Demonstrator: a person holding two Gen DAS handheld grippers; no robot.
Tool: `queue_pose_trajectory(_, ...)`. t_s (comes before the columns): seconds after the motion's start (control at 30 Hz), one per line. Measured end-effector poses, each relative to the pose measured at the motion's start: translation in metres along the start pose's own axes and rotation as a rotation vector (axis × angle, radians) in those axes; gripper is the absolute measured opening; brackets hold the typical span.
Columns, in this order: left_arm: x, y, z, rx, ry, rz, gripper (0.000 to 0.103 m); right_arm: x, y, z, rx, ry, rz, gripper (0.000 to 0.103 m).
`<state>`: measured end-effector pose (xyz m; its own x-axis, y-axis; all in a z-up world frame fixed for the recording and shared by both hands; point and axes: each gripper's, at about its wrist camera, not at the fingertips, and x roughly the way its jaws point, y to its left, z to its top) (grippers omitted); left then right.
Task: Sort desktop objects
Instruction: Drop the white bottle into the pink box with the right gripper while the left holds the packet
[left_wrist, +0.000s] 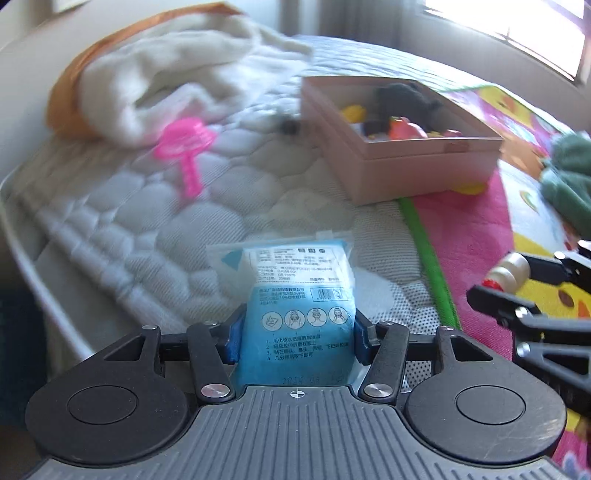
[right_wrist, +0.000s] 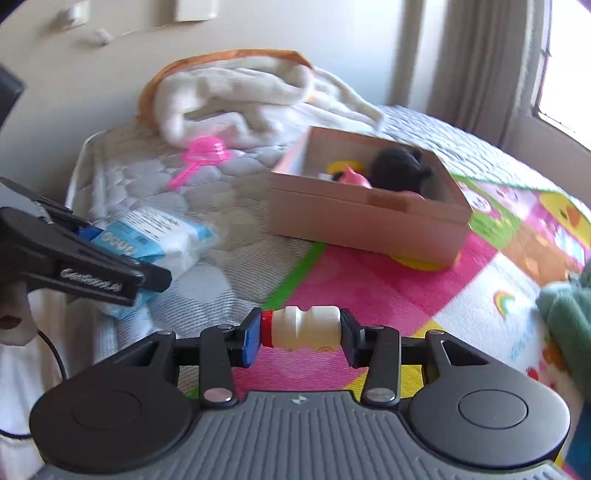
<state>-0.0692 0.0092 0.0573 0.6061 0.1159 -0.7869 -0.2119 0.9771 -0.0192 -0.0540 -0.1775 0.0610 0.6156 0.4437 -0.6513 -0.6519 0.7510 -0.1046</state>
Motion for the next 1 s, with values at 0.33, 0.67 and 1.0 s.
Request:
queue_pose_trajectory(0.33,-0.018,-0.006,-0.004,-0.011,0.002,0.032,0.061,-0.026,0.002,-0.003,-0.029,-0.006,-0.007,0.043)
queue_pose_trajectory(0.67,-0.021,-0.045,-0.007,0.05,0.013,0.068,0.06,-0.045,-0.025,-0.02,-0.015,-0.031,-0.007,0.043)
queue_pose_trajectory(1.0,-0.019,-0.085,-0.011,0.158,0.015,0.092,0.06,-0.051,-0.055,-0.038,-0.002,-0.059,-0.001,0.043)
